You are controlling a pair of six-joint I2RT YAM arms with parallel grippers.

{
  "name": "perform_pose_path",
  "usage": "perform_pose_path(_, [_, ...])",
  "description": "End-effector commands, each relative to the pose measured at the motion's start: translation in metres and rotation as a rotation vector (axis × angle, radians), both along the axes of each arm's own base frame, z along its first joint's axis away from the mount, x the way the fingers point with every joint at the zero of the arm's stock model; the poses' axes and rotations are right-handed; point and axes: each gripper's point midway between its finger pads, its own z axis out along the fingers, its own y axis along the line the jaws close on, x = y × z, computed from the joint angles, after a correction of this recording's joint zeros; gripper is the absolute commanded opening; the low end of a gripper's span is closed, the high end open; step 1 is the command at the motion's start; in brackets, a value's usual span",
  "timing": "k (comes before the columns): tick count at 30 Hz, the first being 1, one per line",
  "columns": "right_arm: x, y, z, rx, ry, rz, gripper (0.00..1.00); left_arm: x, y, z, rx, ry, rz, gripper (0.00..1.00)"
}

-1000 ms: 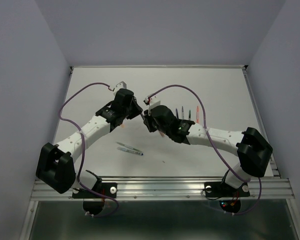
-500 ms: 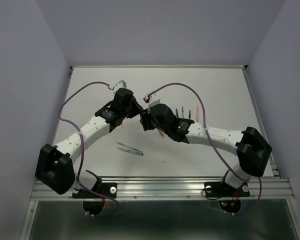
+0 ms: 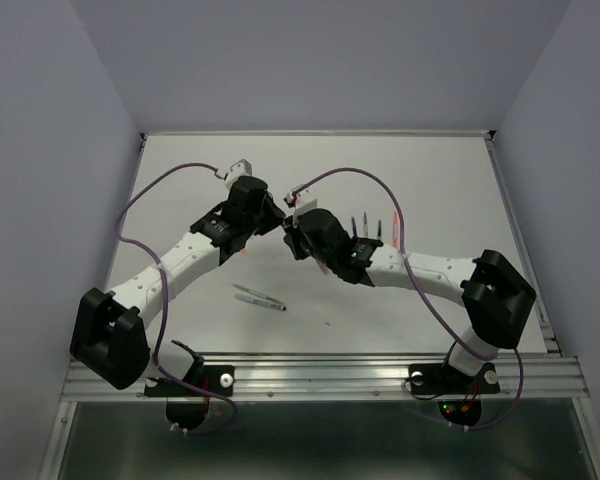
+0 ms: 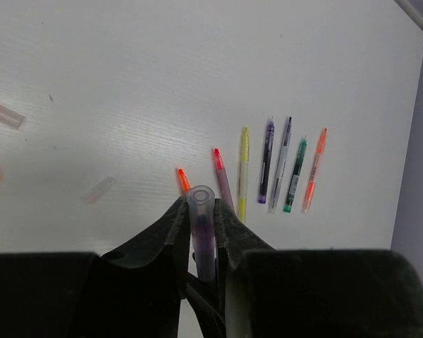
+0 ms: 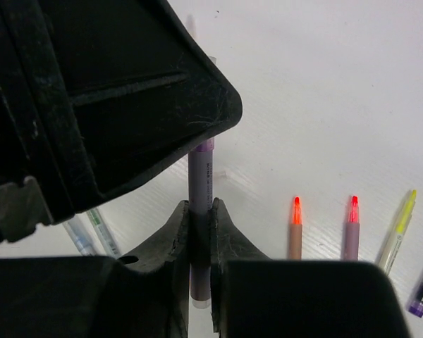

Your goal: Open the pen caps

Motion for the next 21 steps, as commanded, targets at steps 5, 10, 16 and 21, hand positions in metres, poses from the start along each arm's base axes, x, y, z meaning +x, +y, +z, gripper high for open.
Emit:
perform_pose_path(5, [-0.058,0.000,-0.002,0.114,0.095,0.228,0.01,0.075,0.032,0.037,0.023,-0.135,0.196,0.00])
perform_pose_path(10, [-0.103,-0.018,-0.030,0.154,0.232,0.273,0.01,0.113,0.065,0.037,0.020,-0.131,0.277,0.00])
perform_pose_path(16, [-0.105,-0.036,-0.036,0.151,0.241,0.213,0.01,0.114,0.088,0.011,0.052,-0.077,0.314,0.00])
perform_pose_path(21, [-0.095,-0.036,-0.032,0.142,0.218,0.205,0.01,0.107,0.107,-0.014,0.065,-0.014,0.335,0.00])
